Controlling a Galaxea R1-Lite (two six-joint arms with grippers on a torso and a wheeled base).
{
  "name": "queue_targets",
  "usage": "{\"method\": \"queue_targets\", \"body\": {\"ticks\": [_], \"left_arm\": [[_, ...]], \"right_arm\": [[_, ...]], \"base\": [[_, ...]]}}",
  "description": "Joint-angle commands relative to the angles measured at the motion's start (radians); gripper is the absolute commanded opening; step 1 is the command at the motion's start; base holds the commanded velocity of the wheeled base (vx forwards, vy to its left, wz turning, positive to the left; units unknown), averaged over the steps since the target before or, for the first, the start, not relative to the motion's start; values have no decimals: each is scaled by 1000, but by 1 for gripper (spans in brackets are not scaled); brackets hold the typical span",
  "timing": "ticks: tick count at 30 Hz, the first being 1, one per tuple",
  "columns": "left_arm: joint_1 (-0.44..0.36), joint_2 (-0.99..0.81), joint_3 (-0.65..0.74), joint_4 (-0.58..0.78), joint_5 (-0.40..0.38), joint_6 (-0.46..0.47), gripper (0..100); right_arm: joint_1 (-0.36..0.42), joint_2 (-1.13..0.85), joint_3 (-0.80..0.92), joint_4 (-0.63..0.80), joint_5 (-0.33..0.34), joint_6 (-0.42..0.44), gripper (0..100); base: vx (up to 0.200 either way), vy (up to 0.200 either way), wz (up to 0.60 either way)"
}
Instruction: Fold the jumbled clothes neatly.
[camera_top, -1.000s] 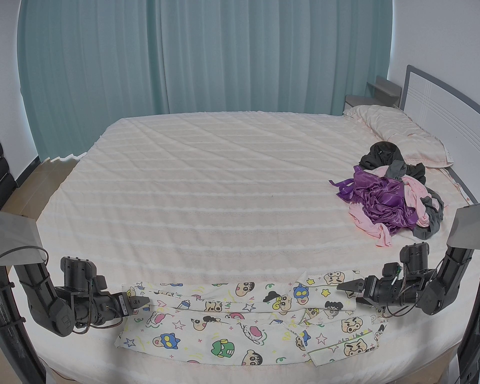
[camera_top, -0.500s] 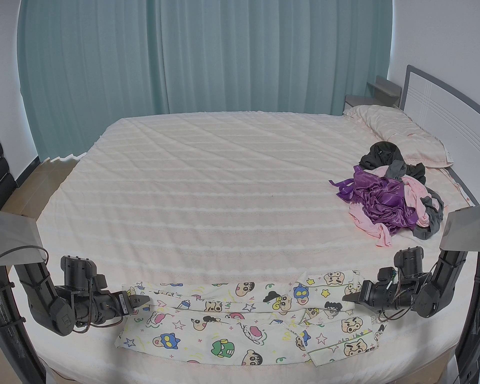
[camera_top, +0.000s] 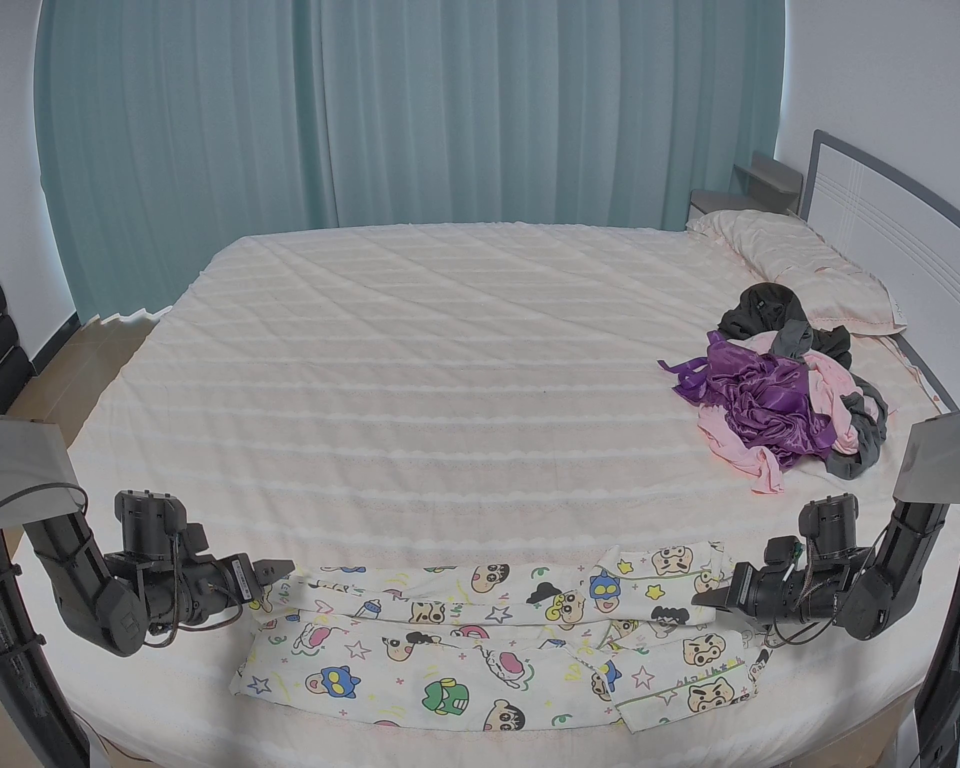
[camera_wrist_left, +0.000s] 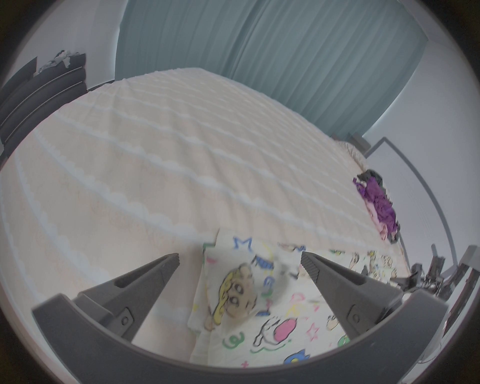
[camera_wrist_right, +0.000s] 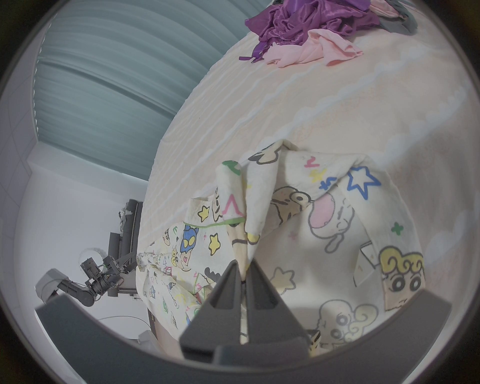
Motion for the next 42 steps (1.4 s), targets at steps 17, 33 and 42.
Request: {"method": "queue_targets", "body": {"ticks": [17,33,42], "left_arm": [[-2,-61,13,7,-105,139,100],[-13,-182,64,22,-97,225,100],[-74,-98,64,19,-94,225,100]], "right_arm": [[4,-9,6,-2,2,42,0],[4,-18,21,-2,2,40,0],[8,-18,21,-2,2,40,0]], "base": [[0,0,0],[0,0,0],[0,0,0]]}}
